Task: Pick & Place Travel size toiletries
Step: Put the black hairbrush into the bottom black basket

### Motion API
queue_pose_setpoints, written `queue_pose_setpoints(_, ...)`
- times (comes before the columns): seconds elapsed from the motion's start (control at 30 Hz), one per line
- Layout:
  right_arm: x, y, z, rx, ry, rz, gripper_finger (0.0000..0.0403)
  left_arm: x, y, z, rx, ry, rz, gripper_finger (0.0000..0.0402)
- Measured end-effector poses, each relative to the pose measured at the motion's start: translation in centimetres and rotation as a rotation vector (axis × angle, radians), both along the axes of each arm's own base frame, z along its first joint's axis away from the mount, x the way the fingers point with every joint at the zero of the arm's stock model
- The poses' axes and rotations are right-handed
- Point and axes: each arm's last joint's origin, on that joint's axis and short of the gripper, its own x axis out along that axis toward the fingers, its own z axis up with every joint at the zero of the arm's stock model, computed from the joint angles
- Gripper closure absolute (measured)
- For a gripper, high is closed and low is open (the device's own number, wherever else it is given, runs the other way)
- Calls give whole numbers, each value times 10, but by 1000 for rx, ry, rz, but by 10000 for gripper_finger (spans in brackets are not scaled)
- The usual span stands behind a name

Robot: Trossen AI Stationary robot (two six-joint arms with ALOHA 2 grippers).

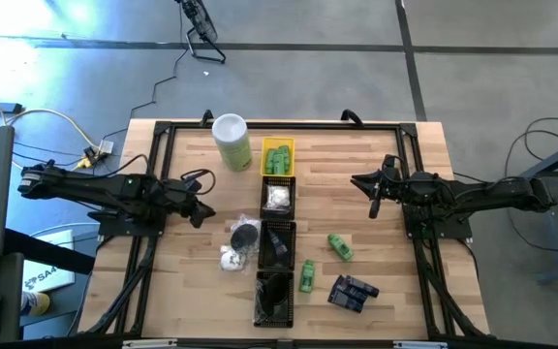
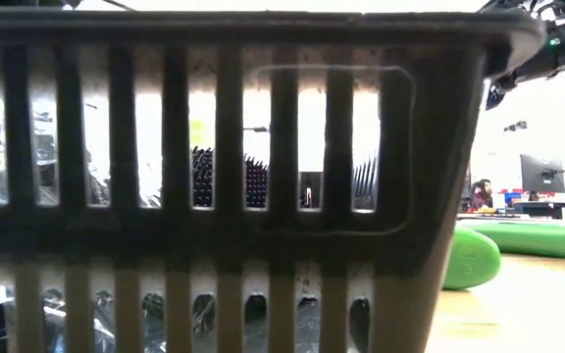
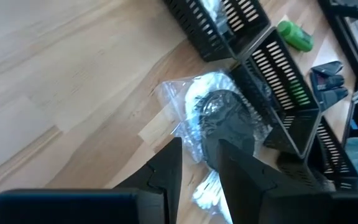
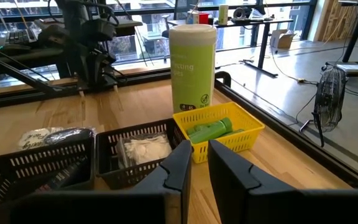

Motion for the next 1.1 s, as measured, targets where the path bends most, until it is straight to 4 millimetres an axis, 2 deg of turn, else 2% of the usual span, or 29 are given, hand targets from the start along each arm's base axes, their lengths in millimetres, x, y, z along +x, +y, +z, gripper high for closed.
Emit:
queue_pose_setpoints(0.3,0,0,0,0,0,0,357,2,-1,-2,-8,22,-19,293)
queue_pose_setpoints(0.83,0,0,0,-1,0,0,357,13,-1,-16,6,145,-11,106)
queue_pose_setpoints(0.97,0,0,0,-2,1,0,357,15,0,-18,46,157,37,81)
queue_pose_setpoints(1.1,0,0,0,-3,1,1,357,16,0,-19,-44,156,89,76)
